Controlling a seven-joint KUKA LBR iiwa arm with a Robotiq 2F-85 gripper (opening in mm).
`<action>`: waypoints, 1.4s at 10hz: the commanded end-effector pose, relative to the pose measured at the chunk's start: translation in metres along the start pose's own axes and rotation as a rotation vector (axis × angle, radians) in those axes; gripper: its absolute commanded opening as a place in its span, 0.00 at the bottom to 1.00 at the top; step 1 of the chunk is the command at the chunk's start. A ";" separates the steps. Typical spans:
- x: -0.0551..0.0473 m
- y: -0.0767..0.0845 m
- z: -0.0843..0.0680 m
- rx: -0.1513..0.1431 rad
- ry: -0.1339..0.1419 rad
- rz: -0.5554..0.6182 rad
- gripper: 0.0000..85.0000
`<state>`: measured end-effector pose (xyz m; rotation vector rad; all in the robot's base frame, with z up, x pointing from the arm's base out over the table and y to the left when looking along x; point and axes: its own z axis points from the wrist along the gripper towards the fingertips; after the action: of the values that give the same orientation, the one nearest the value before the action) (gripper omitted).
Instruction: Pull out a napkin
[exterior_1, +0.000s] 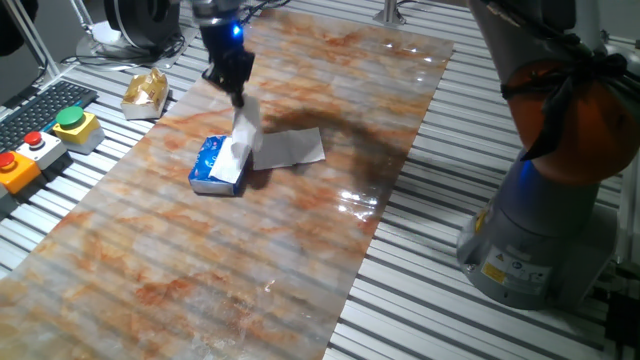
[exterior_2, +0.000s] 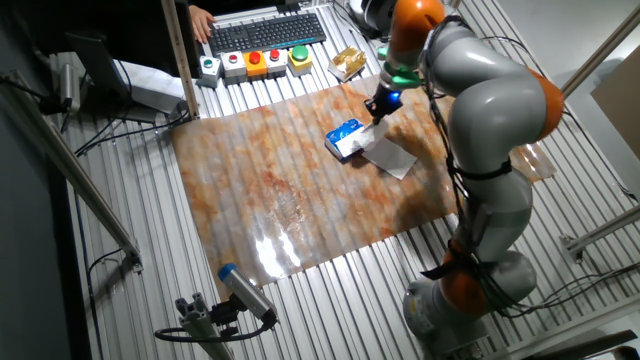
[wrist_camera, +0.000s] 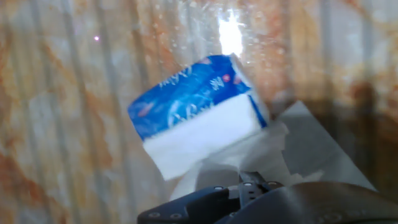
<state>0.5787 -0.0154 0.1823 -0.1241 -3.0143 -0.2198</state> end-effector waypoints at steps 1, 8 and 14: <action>0.002 -0.003 -0.003 0.004 -0.005 -0.009 0.00; 0.008 -0.049 -0.006 0.109 -0.048 -0.026 0.40; -0.007 -0.037 0.006 0.091 -0.043 -0.022 0.40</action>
<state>0.5829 -0.0504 0.1700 -0.0844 -3.0596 -0.0922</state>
